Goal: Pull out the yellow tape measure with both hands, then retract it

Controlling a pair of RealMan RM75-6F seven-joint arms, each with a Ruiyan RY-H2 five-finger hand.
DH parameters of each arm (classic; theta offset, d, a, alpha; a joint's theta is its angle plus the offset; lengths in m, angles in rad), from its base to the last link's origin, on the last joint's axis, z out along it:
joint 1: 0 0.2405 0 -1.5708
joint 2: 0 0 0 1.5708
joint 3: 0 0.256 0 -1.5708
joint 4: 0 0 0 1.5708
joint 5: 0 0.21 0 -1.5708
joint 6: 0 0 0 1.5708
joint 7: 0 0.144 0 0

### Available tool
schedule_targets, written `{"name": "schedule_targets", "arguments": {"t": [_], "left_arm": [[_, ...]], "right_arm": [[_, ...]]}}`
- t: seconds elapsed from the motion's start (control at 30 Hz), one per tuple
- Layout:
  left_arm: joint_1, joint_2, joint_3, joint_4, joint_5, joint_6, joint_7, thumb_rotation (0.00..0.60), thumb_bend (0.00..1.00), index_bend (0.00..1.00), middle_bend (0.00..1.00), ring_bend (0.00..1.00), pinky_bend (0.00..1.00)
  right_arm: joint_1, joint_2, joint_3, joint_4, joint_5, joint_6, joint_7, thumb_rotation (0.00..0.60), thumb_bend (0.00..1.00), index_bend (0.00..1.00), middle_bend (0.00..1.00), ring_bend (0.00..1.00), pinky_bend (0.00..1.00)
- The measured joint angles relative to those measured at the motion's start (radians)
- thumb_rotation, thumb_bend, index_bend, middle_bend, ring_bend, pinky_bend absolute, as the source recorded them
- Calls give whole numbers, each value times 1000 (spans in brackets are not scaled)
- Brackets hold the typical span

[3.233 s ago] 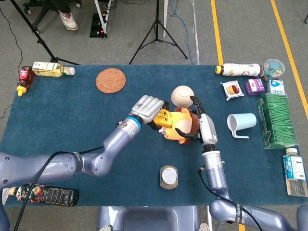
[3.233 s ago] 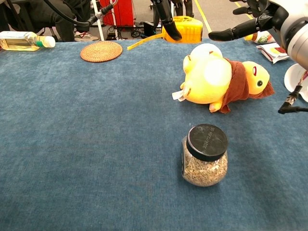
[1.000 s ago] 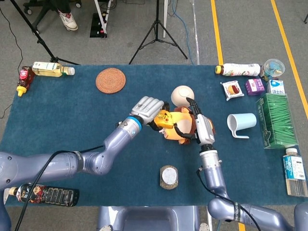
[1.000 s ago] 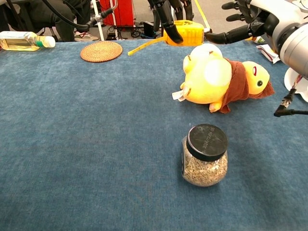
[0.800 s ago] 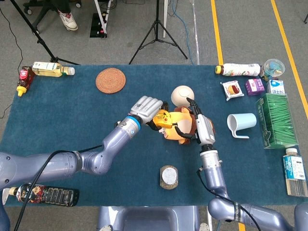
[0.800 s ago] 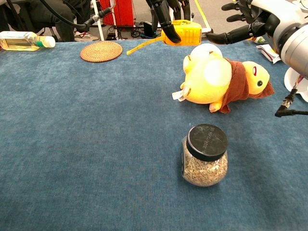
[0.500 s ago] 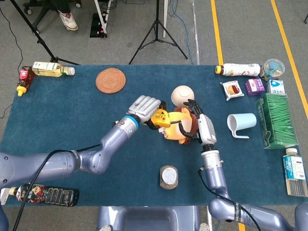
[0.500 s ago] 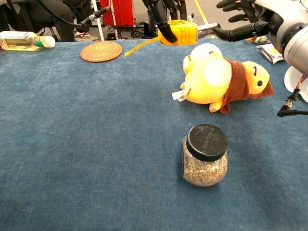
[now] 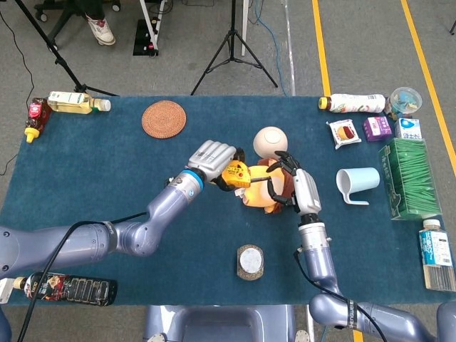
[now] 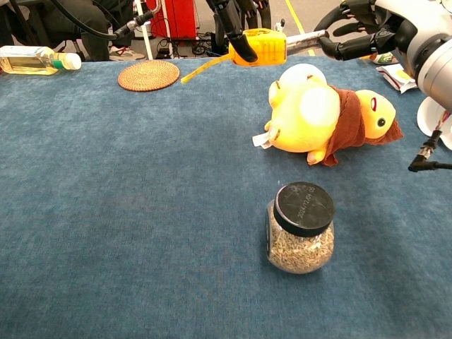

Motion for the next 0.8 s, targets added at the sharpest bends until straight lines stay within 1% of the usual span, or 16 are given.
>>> {"name": "schedule_targets", "arguments": {"t": [0.17,0.47,0.8], "left_arm": [[-3,-3,0,4,1,3,-1,600,260,550,447,346,401],[-2,-6,3,9,5,6,-4,600,261,550,447,346,402],[11,0,14,3,27,22,-2,600,262,550,447,346,401]], "right_arm": [[1,0,1,1,-1,1,-2,600,518,574,272,221,254],[0,-1,4,5,-2,3,2,600,566,668,336,259,278],[-5,3,4,3,0,6,3,600,574,700,365,284,292]]}}
